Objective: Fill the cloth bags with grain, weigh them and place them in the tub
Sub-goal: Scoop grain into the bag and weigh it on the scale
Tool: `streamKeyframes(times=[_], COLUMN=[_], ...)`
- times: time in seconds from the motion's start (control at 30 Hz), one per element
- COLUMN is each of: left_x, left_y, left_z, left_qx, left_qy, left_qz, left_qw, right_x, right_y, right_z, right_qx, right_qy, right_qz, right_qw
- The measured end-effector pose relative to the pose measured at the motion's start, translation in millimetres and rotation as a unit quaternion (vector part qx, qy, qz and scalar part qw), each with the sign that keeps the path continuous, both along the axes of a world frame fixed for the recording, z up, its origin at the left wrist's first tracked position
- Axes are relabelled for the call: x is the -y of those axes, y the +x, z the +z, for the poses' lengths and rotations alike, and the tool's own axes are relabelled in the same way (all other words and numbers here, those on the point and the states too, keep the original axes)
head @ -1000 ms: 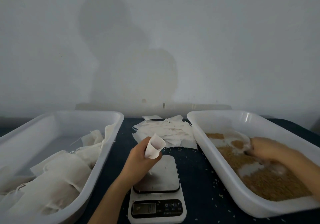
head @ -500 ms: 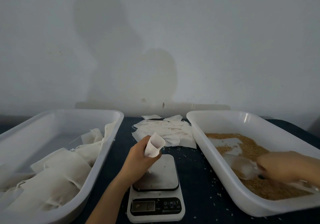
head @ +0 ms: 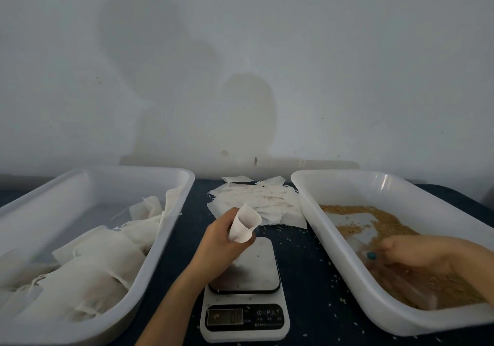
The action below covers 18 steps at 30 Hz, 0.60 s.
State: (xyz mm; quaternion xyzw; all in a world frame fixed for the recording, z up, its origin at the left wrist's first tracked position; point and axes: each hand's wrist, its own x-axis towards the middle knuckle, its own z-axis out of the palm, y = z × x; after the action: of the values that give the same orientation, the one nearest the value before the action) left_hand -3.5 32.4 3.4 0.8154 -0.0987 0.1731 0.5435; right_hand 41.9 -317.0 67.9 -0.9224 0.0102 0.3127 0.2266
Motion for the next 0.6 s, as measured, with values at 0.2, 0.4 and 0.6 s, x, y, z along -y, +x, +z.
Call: streamKeyframes(times=[0.2, 0.4, 0.6], left_x=[0, 6, 6], left_y=[-1, -5, -5], left_z=[1, 1, 0], left_qx=[-0.03, -0.064, -0.062], left_qy=[-0.03, -0.026, 0.006], left_qz=[-0.001, -0.051, -0.025], left_qw=[0.999, 0.996, 0.998], right_x=[2, 8, -13], right_y=[6, 10, -5], right_z=[-1, 13, 62], right_qx=[0.023, 0.158, 0.266], right_qy=[0.194, 0.149, 0.121], right_qz=[-0.09, -0.057, 0.129], right_qw=[0.977, 0.975, 0.948])
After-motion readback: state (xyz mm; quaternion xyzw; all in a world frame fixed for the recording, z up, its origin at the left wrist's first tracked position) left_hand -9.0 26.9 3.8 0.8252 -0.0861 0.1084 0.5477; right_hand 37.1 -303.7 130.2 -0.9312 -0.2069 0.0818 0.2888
